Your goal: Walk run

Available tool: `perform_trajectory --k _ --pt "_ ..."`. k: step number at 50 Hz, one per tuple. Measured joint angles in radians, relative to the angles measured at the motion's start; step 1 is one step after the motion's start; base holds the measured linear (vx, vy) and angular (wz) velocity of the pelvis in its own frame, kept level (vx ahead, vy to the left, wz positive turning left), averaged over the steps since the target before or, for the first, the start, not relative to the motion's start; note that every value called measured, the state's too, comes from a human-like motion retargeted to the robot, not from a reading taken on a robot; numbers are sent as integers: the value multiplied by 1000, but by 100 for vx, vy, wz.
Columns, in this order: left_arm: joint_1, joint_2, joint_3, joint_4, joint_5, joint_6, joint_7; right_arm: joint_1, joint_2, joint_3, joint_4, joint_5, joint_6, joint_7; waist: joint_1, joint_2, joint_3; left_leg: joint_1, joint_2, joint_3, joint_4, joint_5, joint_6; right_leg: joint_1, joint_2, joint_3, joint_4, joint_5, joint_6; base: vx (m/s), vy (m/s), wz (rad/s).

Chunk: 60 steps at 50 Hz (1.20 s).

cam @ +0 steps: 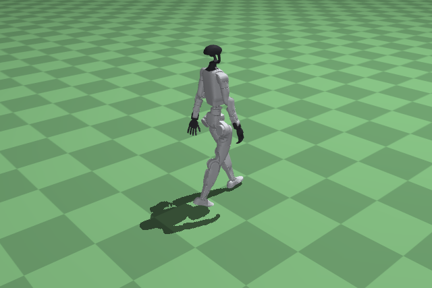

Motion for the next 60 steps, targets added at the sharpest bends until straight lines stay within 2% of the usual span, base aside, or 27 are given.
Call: perform_trajectory --k 2,3,5,7,11,15,18,22,24,28,31,32,33,35,36,38,40,42,43,45,48,50,52,54,60 --pt "-9 11 14 4 2 14 6 39 9 -11 28 -9 5 -13 -14 -10 -21 24 -18 -45 14 -33 28 -3 -20 -13 66 153 36 89 5 10" --pt "-23 19 21 5 -2 20 6 55 14 -17 47 -3 10 -23 -18 -5 -23 33 -12 -69 28 -58 19 -12 -24 -16 111 240 53 74 5 27" --pt "-57 40 20 2 -22 24 12 86 19 -17 96 40 7 -39 -29 30 -8 79 30 -82 49 -102 -3 -42 -10 -43 237 379 52 80 5 52" --pt "-108 63 10 -6 -65 19 38 105 18 -14 143 76 -18 -26 -49 65 18 131 64 -107 57 -136 -17 -105 35 -37 393 441 23 69 1 61" --pt "-230 89 12 -56 -117 29 94 151 9 -36 166 46 -1 19 -58 110 59 212 86 -149 64 -185 -34 -235 66 1 578 270 45 62 6 42" --pt "-324 100 16 -159 -125 14 123 212 1 -55 174 36 -6 4 -122 130 83 295 64 -241 50 -211 -48 -339 72 37 526 101 53 62 2 117" --pt "-379 120 -7 -234 -149 -18 126 250 -1 -65 184 48 -6 35 -167 111 76 347 17 -296 42 -231 -47 -387 16 47 330 90 90 63 -8 106" --pt "-424 141 -26 -319 -157 -46 134 271 -2 -77 207 66 3 95 -210 70 63 418 -50 -348 34 -261 -38 -454 -50 60 90 61 81 68 -14 78" --pt "-434 146 -32 -344 -152 -57 134 273 -3 -82 214 73 7 113 -232 68 63 453 -59 -377 34 -279 -40 -490 -56 65 -16 50 91 68 -15 67" --pt "-431 148 -39 -346 -134 -65 124 263 -5 -78 210 81 8 124 -228 76 64 505 -62 -384 42 -317 -47 -550 -32 22 -166 47 163 67 -18 -1" --pt "-407 145 -46 -308 -111 -65 114 243 -5 -79 192 74 12 118 -233 68 55 530 -84 -383 56 -330 -63 -559 -30 -12 -125 61 151 70 -22 1" --pt "-396 142 -51 -288 -102 -65 111 238 -5 -86 180 67 12 115 -246 73 52 535 -83 -389 64 -328 -76 -561 -28 -14 -99 64 120 60 -13 67" --pt "-383 139 -61 -263 -92 -64 108 237 -4 -96 166 60 8 112 -266 90 50 535 -67 -397 75 -319 -96 -561 -12 6 -79 68 49 65 -15 87" --pt "-351 129 -81 -208 -68 -59 111 239 -7 -109 142 59 -2 102 -302 117 41 538 -42 -409 100 -286 -150 -548 -8 -42 -79 150 7 85 -25 90" --pt "-329 120 -83 -181 -49 -52 122 241 -10 -109 136 68 -5 95 -313 131 35 539 -24 -401 116 -249 -189 -535 11 -5 -89 163 -20 87 -29 63" --pt "-279 96 -78 -127 -16 -30 151 241 -15 -110 135 91 -4 84 -319 154 23 534 14 -367 167 -134 -276 -509 26 11 -84 145 -60 77 -25 40" --pt "-222 65 -77 -76 0 -5 176 231 -20 -121 154 119 14 77 -337 160 19 515 45 -357 265 39 -384 -496 8 -8 -47 111 -82 93 -24 61" --pt "-186 48 -81 -29 -26 -9 167 190 -28 -122 172 136 30 89 -311 128 0 448 -16 -294 391 187 -447 -479 -48 48 -25 73 -77 71 13 4" --pt "-176 52 -78 -9 -38 -17 146 164 -29 -116 175 142 34 99 -304 106 -5 401 -47 -235 480 232 -447 -476 -89 34 -16 66 -70 58 15 -4" --pt "-137 51 -62 10 -41 -25 96 127 -22 -88 169 150 33 109 -302 61 -16 330 -64 -204 624 306 -447 -444 -114 36 -10 36 -88 61 -26 -5" --pt "-50 41 -6 -3 -3 -11 72 89 3 -53 125 111 29 86 -257 20 4 239 -32 -258 771 173 -437 -359 -51 63 -24 2 -142 60 -61 -68" --pt "-13 35 30 -1 -13 -10 97 67 15 -34 74 67 24 62 -218 -16 15 176 30 -161 794 93 -359 -318 -38 98 -38 -8 -159 52 -34 -95" --pt "6 32 56 12 -52 -10 107 45 18 -15 18 33 14 40 -177 -31 27 107 79 -102 767 15 -274 -283 -18 132 -46 -22 -168 52 -20 -86" --pt "19 26 80 22 -85 -7 93 23 15 -4 -28 13 2 17 -156 -26 39 51 109 -88 679 -44 -222 -251 7 144 -53 -38 -174 57 -16 -45" --pt "24 3 115 40 -119 -2 27 -36 7 -10 -80 37 -10 -29 -95 6 65 -38 113 -101 241 -45 -168 -158 96 197 -62 -91 -191 61 -12 -51"
